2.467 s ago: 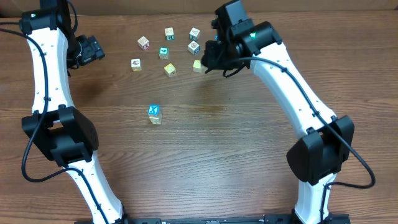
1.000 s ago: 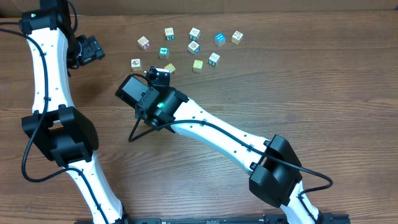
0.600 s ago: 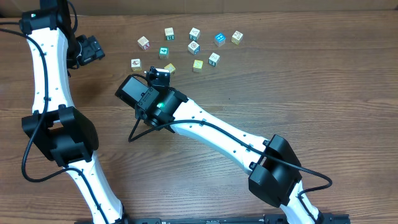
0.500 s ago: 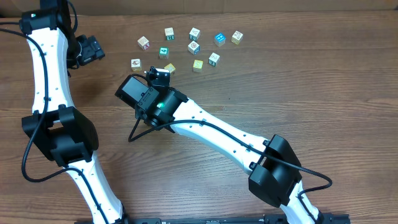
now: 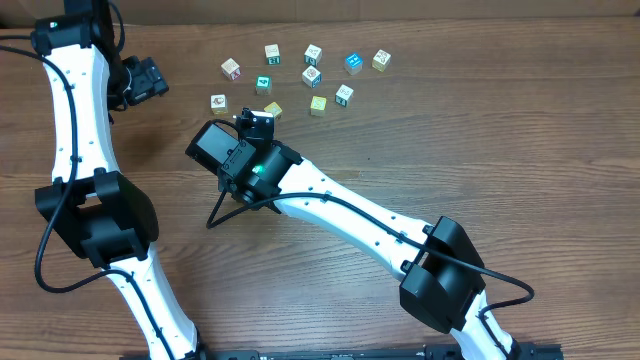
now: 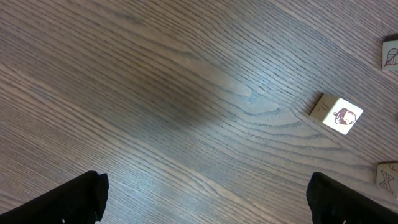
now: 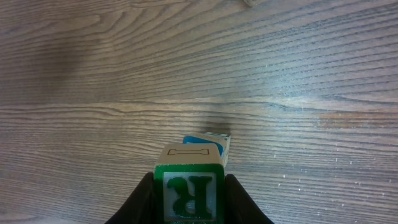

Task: Form a tower
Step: 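Lower the R block onto the stack top with the right gripper, then open the right gripper and retract it to the far right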

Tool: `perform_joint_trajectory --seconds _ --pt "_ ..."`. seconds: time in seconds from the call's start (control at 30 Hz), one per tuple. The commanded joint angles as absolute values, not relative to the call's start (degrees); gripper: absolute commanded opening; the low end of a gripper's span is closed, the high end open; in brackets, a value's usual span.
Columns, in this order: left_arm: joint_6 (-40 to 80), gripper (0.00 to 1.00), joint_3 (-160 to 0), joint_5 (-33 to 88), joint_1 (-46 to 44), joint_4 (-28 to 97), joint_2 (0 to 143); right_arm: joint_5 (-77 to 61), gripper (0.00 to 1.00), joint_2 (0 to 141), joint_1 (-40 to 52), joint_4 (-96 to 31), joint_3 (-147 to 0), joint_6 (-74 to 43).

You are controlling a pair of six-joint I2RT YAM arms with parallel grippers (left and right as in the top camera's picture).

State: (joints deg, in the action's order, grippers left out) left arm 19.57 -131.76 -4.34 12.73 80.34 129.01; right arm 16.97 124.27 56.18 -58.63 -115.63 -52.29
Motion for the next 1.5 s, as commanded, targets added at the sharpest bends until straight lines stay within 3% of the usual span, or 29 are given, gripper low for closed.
perform_joint_trajectory --seconds 0.0,1.0,1.2,1.3,1.47 --pt "20.2 1.00 -132.5 -4.5 12.0 80.3 128.7 18.2 0.08 124.4 55.9 -58.6 -115.5 -52.3" --pt "20.2 1.00 -132.5 -4.4 12.0 80.3 128.7 17.5 0.09 128.0 55.6 -56.2 -115.6 -52.3" --pt "20.2 1.00 -132.5 -4.4 12.0 80.3 128.7 16.3 0.17 128.0 55.6 -56.2 -115.6 -52.3" --pt "20.2 1.00 -132.5 -4.4 12.0 80.3 128.7 16.2 0.29 128.0 55.6 -56.2 -115.6 -52.3" --pt "20.2 1.00 -132.5 -4.5 12.0 80.3 128.7 16.2 0.39 128.0 55.6 -56.2 -115.6 -52.3"
